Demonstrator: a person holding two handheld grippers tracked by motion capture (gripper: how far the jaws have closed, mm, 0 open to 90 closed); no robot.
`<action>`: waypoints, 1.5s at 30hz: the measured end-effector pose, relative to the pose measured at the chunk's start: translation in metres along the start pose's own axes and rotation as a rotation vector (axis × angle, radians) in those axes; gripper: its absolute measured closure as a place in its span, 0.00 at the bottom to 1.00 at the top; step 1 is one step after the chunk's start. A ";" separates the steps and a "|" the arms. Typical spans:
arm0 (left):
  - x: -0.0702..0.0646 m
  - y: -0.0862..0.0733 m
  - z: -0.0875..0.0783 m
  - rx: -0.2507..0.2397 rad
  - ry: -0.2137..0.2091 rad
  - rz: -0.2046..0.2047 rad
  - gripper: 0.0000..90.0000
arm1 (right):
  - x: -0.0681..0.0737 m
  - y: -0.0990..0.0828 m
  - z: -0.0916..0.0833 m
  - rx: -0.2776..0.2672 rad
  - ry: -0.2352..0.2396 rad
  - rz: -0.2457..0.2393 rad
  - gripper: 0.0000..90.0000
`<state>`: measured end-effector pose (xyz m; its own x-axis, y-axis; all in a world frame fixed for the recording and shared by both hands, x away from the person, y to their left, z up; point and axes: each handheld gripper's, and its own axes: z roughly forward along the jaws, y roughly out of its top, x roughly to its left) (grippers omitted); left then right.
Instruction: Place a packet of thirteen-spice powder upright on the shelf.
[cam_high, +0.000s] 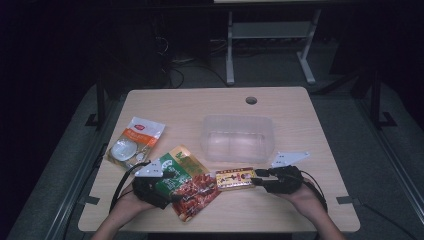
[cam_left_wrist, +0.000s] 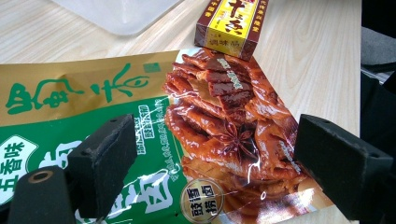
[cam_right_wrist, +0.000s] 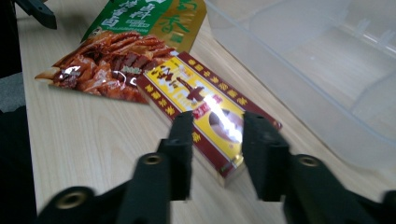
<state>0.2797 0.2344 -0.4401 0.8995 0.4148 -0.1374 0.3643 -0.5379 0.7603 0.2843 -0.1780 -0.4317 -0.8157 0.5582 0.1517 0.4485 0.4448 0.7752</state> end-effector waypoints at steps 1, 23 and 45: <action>-0.001 0.000 0.000 0.004 0.001 0.004 0.14 | 0.000 0.003 0.002 0.004 0.000 -0.011 0.84; -0.004 0.002 0.003 0.004 -0.019 0.013 0.14 | -0.013 0.028 0.045 0.053 -0.111 -0.112 1.00; -0.006 0.001 0.006 0.014 -0.041 0.008 0.14 | -0.013 0.025 0.061 0.100 -0.150 -0.148 1.00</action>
<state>0.2764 0.2270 -0.4425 0.9115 0.3800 -0.1574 0.3599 -0.5519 0.7523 0.3285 -0.1314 -0.4521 -0.8150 0.5765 -0.0580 0.3679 0.5923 0.7168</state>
